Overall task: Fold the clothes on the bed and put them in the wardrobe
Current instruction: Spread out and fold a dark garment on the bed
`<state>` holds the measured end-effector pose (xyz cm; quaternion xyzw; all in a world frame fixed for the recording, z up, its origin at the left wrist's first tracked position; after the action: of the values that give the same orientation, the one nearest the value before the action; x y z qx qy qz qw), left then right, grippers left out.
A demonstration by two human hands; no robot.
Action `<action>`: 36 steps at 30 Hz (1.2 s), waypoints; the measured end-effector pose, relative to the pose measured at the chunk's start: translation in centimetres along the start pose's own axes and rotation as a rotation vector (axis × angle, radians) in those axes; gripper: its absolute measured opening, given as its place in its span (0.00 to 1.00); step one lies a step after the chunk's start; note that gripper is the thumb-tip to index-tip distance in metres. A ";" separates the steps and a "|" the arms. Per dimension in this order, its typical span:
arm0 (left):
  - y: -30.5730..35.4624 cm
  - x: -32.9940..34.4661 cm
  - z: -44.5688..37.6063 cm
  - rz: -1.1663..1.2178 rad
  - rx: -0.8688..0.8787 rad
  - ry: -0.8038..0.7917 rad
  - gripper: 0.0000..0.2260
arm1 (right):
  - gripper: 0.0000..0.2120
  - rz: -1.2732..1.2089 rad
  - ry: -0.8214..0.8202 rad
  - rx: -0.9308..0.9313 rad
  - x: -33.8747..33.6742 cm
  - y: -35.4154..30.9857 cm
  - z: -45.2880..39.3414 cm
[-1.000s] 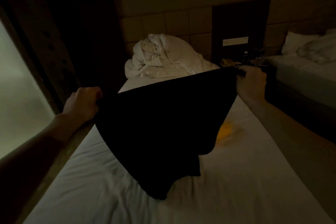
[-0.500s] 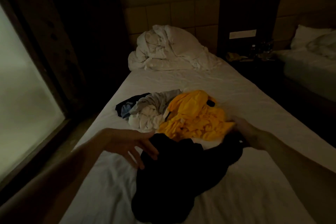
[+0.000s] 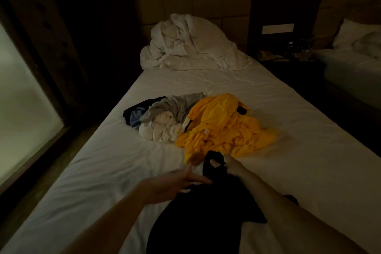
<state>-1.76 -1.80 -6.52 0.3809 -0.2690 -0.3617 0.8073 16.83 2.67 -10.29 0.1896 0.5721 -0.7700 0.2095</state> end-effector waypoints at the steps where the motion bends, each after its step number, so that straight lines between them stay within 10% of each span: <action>1: 0.2 -0.6 0.1 0.085 0.009 0.008 0.25 | 0.23 0.040 -0.038 0.049 0.6 1.0 -0.4; 4: -0.6 -3.2 -0.8 -0.100 0.022 0.244 0.26 | 0.02 -0.069 -0.072 0.032 1.6 0.7 0.1; 9: -1.0 2.6 -2.0 -0.336 0.053 0.007 0.18 | 0.10 -0.609 0.314 -0.043 -4.0 -6.9 3.4; 15: 8.0 -2.3 4.4 0.029 0.509 0.557 0.10 | 0.08 -1.059 0.310 -0.294 -9.8 -12.5 7.2; 22: 14.3 -4.8 12.2 -0.590 0.766 1.207 0.13 | 0.11 -0.492 0.507 -0.520 -12.4 -13.8 10.8; 29: 15.0 -5.9 15.6 -0.525 0.563 1.474 0.20 | 0.05 -0.215 0.714 -0.588 -14.4 -15.0 13.5; 32: 15.2 -4.1 13.1 -0.708 0.433 1.331 0.54 | 0.07 -0.234 0.716 -0.618 -14.0 -17.2 14.5; 36: 17.0 5.0 8.3 -0.769 0.708 0.687 0.49 | 0.05 -0.227 0.472 -0.735 -10.7 -21.4 14.8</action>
<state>1.70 -1.61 12.72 0.7895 0.0587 -0.3720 0.4846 13.50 -4.95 16.56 0.2092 0.8569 -0.4694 0.0411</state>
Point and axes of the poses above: each hand's wrist, its own z-axis away from the middle knuckle, its own x-axis out of the palm, y = z × x, the point moved 8 cm from there along -z, towards the middle knuckle, and after that the axes turned 5 degrees about -x, right-handed, at the moved point
